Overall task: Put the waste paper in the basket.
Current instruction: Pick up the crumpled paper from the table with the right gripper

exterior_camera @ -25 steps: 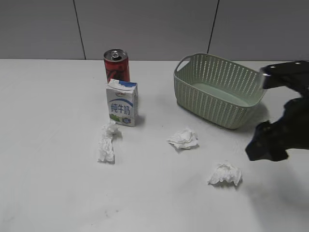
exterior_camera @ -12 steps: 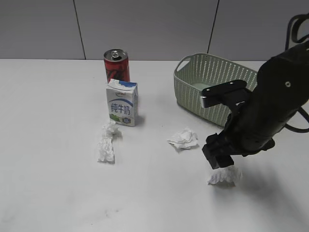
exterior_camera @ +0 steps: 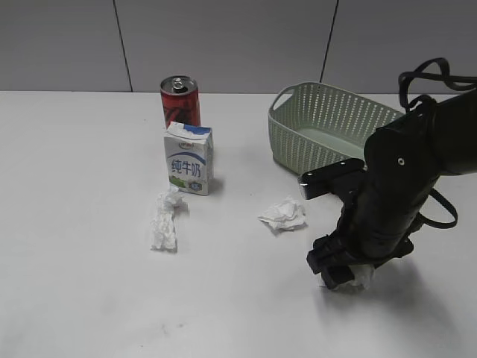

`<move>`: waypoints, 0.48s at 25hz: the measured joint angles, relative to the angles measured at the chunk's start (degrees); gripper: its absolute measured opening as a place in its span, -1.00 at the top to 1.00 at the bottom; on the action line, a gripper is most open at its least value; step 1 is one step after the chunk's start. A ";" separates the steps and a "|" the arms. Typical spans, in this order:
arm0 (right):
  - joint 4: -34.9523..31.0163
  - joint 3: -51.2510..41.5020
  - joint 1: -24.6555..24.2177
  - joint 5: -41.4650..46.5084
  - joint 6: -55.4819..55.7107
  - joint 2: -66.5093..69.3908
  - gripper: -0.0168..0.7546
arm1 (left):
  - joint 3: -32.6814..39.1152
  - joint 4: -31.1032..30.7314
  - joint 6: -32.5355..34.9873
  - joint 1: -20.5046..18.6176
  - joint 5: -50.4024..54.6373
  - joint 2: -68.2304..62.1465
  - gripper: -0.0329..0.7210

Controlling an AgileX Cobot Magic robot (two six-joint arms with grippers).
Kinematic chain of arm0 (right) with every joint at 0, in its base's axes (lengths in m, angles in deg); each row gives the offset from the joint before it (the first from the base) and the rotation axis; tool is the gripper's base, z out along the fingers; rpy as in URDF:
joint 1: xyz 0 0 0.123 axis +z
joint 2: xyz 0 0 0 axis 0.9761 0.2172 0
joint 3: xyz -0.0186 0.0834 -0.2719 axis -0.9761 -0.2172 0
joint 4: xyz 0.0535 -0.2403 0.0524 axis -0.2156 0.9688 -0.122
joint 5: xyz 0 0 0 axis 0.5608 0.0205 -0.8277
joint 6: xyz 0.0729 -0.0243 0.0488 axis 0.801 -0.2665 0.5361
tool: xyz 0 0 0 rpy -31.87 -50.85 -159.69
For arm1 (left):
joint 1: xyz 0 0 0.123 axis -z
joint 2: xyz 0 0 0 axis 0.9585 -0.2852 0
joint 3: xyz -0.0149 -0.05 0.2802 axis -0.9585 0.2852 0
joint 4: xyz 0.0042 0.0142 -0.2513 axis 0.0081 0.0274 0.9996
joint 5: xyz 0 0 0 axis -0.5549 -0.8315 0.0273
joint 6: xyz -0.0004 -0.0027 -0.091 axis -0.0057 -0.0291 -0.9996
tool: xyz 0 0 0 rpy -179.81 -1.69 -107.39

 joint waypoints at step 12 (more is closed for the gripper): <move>-1.63 0.22 0.00 1.10 0.11 0.04 0.72 | 0.00 0.00 0.00 0.00 0.00 0.00 -0.65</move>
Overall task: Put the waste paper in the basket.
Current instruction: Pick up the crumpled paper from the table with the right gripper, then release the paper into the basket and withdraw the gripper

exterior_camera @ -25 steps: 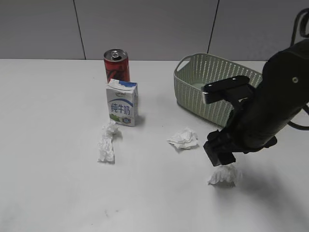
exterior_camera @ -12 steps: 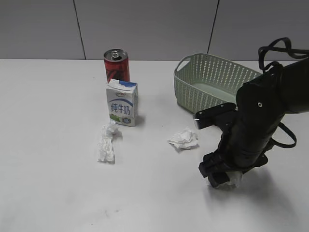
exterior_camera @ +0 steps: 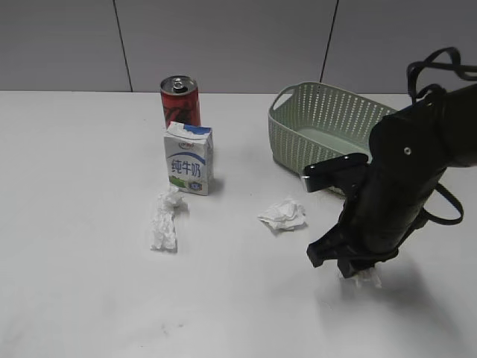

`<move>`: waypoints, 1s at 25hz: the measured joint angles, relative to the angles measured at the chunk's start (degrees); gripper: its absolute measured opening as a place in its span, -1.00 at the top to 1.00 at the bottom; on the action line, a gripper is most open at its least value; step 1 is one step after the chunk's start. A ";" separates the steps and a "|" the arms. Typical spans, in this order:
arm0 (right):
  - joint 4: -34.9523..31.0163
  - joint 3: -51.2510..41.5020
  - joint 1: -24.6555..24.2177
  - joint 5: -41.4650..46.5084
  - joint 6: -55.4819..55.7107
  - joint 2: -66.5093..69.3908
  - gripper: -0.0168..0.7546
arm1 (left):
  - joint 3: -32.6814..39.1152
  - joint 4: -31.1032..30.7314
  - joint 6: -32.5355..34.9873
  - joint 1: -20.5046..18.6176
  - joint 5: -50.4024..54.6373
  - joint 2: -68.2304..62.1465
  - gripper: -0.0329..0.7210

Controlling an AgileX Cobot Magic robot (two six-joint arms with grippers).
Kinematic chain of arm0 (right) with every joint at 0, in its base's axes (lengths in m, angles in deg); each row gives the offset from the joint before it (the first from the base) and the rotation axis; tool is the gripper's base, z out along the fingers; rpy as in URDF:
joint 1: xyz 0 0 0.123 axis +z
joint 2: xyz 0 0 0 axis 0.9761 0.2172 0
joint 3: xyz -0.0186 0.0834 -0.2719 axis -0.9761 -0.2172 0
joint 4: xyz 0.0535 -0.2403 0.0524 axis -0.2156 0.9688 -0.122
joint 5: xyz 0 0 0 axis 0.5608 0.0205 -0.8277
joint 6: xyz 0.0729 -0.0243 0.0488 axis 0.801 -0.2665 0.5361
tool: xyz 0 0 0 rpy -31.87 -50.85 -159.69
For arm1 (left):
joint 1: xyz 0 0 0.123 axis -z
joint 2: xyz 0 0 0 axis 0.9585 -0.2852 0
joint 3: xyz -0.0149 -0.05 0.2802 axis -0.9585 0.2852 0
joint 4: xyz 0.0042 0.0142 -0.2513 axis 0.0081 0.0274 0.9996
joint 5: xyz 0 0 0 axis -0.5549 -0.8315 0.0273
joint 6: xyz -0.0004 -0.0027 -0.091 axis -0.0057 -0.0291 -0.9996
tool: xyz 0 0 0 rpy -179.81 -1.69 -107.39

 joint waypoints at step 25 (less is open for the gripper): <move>6.00 39.04 -13.54 3.40 -1.87 7.26 -0.25 | 0.00 0.00 0.00 0.00 0.00 0.00 -0.65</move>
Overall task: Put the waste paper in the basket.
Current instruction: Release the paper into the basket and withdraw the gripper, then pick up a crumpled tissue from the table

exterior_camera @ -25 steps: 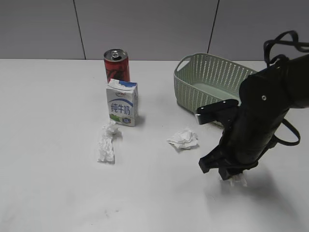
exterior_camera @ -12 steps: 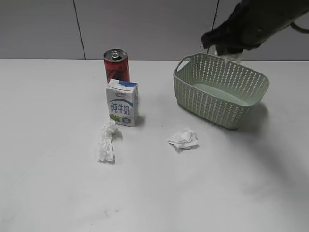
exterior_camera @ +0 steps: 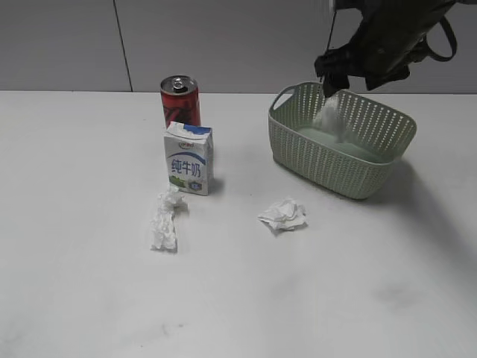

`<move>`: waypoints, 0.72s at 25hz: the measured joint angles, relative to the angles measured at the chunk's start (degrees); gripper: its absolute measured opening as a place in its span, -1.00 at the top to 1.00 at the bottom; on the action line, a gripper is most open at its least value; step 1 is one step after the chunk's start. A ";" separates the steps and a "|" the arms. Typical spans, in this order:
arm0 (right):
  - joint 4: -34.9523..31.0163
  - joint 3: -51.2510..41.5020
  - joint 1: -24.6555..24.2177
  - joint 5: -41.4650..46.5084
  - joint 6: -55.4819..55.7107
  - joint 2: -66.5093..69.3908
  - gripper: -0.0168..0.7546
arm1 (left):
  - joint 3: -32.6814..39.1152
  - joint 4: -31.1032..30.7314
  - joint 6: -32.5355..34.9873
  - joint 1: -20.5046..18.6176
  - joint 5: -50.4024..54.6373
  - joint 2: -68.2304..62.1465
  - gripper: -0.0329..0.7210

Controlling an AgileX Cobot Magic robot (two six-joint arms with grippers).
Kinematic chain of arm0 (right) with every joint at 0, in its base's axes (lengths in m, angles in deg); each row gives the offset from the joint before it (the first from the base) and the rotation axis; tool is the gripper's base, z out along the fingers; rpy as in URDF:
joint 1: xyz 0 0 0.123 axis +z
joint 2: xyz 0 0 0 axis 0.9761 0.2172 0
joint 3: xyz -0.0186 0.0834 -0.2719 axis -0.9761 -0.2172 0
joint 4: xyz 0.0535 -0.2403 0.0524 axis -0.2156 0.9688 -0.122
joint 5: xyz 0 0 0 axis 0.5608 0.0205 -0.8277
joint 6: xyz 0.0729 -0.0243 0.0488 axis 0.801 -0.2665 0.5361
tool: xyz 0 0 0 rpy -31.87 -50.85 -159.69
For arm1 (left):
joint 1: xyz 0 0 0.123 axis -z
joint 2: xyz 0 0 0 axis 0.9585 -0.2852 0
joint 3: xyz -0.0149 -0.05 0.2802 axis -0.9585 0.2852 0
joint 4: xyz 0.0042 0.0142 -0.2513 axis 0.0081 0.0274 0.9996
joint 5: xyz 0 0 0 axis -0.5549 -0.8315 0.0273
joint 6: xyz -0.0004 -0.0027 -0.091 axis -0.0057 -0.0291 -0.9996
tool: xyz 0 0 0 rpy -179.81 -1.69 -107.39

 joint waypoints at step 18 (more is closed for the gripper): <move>0.76 -0.13 -1.04 30.47 -14.19 -9.49 -0.59 | 0.00 0.00 0.00 0.00 0.00 0.00 -0.65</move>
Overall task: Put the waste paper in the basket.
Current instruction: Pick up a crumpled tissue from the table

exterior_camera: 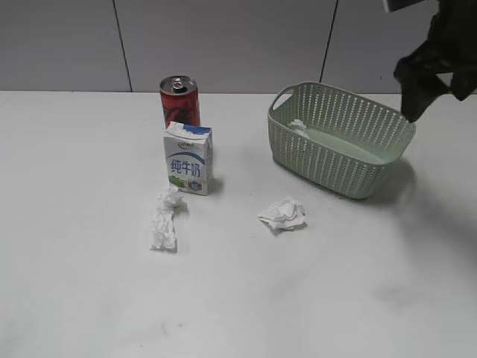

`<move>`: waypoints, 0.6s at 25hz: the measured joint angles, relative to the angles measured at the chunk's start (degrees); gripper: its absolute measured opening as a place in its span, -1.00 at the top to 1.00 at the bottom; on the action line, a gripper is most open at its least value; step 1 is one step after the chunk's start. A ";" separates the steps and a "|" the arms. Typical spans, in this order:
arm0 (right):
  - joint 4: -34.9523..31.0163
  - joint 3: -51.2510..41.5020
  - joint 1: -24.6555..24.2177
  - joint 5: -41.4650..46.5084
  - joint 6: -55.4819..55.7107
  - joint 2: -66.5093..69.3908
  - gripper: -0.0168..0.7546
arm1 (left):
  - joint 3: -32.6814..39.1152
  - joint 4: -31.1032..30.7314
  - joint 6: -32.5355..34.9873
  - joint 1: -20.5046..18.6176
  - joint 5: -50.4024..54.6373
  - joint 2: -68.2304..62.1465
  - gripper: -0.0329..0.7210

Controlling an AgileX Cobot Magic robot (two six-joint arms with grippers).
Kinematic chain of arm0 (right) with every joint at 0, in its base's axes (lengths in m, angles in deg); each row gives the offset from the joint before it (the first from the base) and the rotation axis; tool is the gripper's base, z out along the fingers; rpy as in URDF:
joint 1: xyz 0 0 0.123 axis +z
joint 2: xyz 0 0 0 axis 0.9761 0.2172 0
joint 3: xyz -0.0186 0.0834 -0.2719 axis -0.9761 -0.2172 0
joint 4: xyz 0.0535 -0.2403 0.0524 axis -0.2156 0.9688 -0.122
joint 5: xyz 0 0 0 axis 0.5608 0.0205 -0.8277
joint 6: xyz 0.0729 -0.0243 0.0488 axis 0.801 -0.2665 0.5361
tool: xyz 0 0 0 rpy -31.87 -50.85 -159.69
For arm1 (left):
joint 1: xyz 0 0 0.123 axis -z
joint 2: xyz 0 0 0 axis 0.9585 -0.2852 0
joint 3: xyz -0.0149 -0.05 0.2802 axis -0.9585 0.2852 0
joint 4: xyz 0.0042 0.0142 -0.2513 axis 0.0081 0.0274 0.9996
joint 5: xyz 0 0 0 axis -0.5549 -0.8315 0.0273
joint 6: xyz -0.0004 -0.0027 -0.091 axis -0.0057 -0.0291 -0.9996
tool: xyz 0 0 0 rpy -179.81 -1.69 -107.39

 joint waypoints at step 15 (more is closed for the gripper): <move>-6.76 -35.91 -0.26 -8.79 -0.29 -43.27 -0.58 | -0.05 0.24 0.00 0.00 -0.38 -8.74 -0.65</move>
